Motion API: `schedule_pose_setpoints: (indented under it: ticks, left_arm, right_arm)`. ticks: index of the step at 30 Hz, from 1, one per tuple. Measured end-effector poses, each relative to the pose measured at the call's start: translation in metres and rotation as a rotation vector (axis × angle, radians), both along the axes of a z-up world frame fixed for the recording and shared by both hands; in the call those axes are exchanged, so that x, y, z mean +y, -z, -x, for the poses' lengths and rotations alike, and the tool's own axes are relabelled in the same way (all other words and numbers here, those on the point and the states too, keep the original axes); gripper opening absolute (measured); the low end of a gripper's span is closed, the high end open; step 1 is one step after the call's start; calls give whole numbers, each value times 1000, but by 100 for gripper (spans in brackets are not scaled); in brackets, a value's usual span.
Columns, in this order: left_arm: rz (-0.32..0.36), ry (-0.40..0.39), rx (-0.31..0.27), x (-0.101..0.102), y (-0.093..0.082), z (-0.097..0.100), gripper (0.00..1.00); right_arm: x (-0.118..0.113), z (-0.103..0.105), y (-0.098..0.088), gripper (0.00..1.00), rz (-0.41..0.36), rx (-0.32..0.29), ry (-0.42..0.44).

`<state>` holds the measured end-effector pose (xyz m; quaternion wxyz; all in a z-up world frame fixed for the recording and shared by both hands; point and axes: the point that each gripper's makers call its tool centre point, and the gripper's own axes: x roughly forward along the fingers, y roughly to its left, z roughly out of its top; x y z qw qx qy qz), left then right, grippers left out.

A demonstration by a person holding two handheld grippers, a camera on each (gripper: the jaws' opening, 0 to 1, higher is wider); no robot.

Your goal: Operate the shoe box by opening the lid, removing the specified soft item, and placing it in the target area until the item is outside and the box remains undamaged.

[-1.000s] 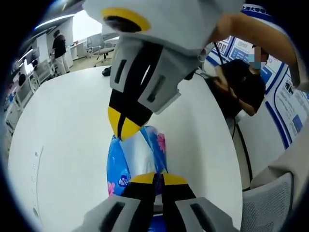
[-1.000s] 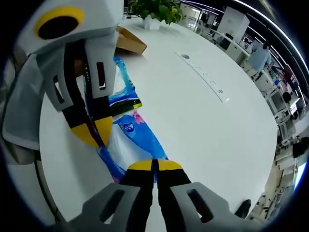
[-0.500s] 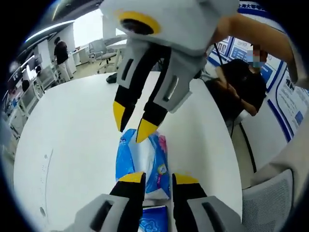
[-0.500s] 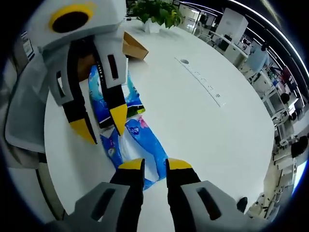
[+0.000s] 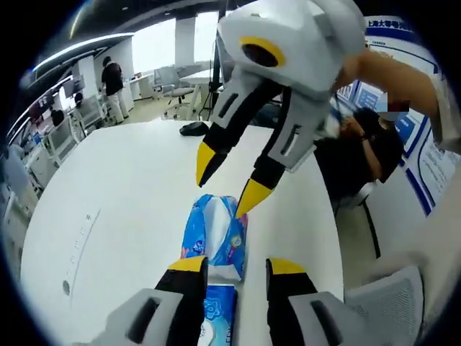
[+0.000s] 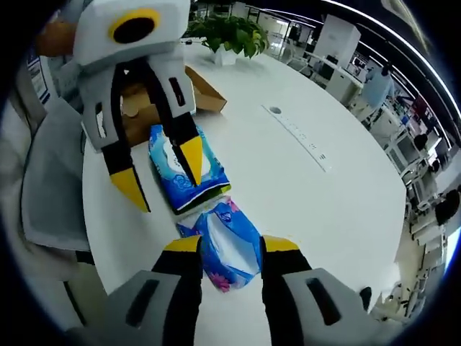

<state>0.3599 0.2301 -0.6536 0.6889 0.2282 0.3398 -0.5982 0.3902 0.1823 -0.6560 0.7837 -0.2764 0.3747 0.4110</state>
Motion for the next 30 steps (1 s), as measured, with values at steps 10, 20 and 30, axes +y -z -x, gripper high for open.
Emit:
schedule_pose_setpoints:
  ticks: [10,20,30]
  left_arm:
    - [41,-72,-19,32,-17,9,47]
    - [81,-132,-17,67,-33,14,57]
    - [130,-199,-40,106,-47,18,68]
  right_arm:
    - [23,17,-20,37,-40,-19,8]
    - [46,29,-32,43,-47,-21,-26]
    - [78,36,-47,50,-93,-30,-56]
